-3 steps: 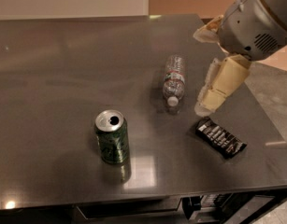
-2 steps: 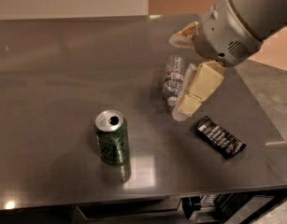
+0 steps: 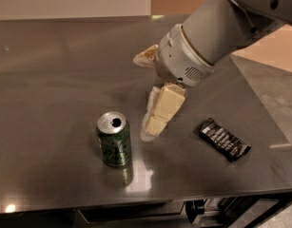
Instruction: Knock green can over
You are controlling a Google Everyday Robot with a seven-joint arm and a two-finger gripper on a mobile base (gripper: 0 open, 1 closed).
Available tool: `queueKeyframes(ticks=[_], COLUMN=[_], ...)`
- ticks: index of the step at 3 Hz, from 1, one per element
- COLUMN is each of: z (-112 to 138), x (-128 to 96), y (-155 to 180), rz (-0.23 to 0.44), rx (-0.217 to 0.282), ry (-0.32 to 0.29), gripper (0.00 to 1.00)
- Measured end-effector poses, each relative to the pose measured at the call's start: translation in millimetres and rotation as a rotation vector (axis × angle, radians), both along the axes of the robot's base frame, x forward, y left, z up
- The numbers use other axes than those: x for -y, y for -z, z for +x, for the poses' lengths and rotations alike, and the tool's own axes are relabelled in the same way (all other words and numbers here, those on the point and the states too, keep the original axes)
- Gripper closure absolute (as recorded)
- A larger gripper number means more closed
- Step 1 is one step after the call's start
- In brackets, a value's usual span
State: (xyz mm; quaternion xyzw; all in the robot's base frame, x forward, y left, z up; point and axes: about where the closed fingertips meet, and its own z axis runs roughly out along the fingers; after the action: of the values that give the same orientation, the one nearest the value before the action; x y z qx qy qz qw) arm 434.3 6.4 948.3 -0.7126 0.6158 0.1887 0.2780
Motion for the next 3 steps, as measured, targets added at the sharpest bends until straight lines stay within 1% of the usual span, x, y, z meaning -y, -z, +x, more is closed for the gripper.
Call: queueKeyframes(ticks=[1,2,3], z=[-8.8,-21.4,-32.9], x=[-20.5,-37.4,-50.1], y=[17.0,26.8,33.8], rz=[-0.004,-0.005,-0.007], rx=[-0.012,-0.018,-0.021], ry=[-0.062,-0.128,-0.182], gripper=[0.0,0.0,0.0])
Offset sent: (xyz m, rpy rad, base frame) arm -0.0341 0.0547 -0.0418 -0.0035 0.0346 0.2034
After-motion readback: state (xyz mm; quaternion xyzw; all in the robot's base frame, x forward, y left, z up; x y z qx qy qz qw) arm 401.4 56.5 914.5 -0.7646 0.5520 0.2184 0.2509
